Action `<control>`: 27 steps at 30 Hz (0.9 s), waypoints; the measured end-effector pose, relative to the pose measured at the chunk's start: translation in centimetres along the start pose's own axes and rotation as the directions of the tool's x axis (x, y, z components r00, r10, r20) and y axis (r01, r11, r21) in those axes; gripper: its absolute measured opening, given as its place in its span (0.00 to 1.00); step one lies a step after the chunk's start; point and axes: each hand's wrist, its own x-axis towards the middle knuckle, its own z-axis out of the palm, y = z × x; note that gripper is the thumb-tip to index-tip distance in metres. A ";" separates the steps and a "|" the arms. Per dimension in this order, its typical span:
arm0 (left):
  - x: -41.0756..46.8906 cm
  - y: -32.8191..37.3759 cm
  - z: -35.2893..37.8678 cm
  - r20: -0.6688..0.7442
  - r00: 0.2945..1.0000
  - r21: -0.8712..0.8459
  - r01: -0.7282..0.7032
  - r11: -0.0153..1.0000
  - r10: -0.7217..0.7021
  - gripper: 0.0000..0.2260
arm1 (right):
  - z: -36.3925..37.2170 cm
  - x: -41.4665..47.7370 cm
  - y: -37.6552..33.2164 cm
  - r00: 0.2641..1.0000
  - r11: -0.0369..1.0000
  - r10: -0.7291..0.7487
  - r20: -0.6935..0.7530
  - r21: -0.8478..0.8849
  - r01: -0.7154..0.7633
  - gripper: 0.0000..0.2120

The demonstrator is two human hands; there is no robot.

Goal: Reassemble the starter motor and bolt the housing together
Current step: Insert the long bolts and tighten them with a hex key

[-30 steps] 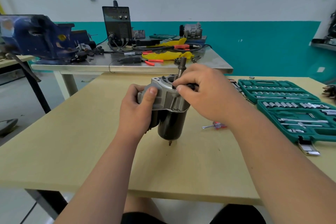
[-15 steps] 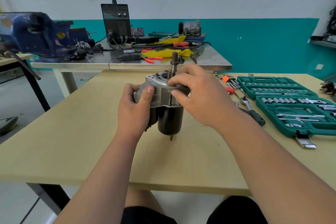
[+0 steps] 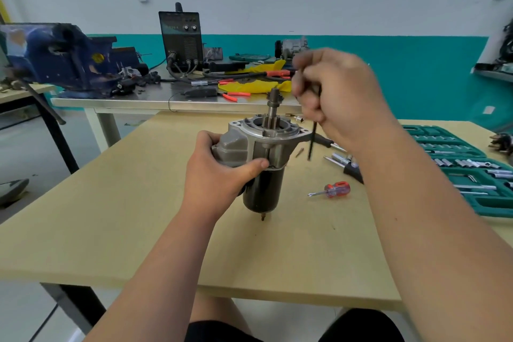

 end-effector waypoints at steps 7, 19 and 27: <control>0.0 0.6 0.4 -0.002 1.000 0.098 0.004 0.995 -0.004 0.26 | 3.3 1.9 -0.7 0.987 0.983 -0.143 -0.078 0.107 0.151 0.11; 0.1 0.3 -0.1 0.004 0.999 0.078 0.034 0.996 -0.034 0.26 | 3.3 1.3 1.1 0.982 0.886 -0.015 0.190 0.458 -0.075 0.09; 0.1 0.4 0.0 0.014 1.000 0.098 0.025 0.995 -0.026 0.26 | 1.3 0.0 2.0 0.989 0.966 -0.093 0.114 -0.232 0.117 0.13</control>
